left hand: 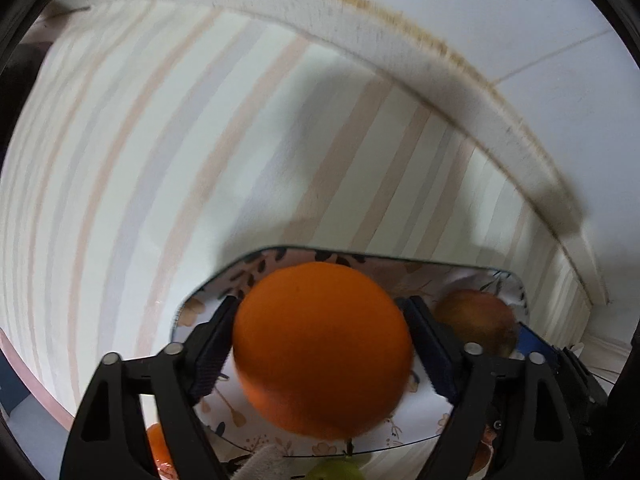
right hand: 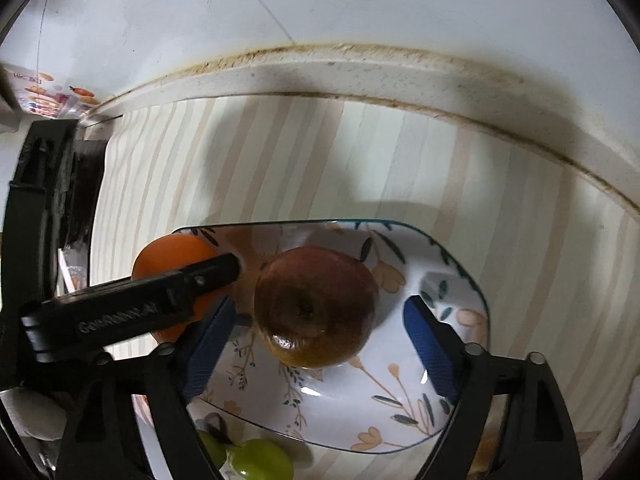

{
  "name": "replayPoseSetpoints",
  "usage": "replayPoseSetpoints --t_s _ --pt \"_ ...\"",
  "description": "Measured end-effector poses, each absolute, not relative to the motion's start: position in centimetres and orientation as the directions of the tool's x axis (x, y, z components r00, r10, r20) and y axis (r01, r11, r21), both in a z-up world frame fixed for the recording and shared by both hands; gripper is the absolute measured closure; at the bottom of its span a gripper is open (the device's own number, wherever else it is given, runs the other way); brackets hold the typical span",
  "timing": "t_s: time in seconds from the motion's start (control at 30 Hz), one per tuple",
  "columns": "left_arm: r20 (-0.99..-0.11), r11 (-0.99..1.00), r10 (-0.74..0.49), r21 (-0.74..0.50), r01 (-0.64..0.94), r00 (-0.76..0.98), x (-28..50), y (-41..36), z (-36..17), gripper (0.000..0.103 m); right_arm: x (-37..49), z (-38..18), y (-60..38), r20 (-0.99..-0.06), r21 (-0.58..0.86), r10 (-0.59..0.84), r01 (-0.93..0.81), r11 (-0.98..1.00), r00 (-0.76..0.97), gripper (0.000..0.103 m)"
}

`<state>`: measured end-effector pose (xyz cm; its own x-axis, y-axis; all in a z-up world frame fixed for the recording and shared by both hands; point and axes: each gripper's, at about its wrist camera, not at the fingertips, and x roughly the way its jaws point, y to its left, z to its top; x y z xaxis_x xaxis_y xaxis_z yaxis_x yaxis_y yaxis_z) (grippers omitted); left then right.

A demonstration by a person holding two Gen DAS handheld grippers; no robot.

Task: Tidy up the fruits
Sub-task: 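Carry the orange and red apple onto the floral plate and release both, then grasp a green apple with the left tool while the right tool grasps another green apple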

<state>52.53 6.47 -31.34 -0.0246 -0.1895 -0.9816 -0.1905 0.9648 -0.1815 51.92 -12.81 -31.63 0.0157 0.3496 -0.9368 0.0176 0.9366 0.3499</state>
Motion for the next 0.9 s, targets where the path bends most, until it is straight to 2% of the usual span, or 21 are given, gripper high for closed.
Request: replayPoseSetpoints --t_s 0.2,0.43,0.9 --pt "-0.984 0.968 -0.169 -0.176 -0.181 0.051 51.2 8.3 -27.0 0.013 50.6 -29.0 -13.1 -0.962 0.267 0.267 -0.016 0.964 0.052 0.01" --pt "-0.989 0.981 -0.055 -0.08 -0.179 0.139 45.5 9.4 -23.0 0.013 46.8 -25.7 -12.6 -0.978 0.183 0.187 -0.057 0.982 0.094 0.01" --pt "-0.955 0.989 0.007 -0.037 -0.14 0.298 36.5 7.7 -17.2 0.013 38.7 -19.2 -12.3 -0.962 0.156 0.164 -0.054 0.986 0.218 0.01"
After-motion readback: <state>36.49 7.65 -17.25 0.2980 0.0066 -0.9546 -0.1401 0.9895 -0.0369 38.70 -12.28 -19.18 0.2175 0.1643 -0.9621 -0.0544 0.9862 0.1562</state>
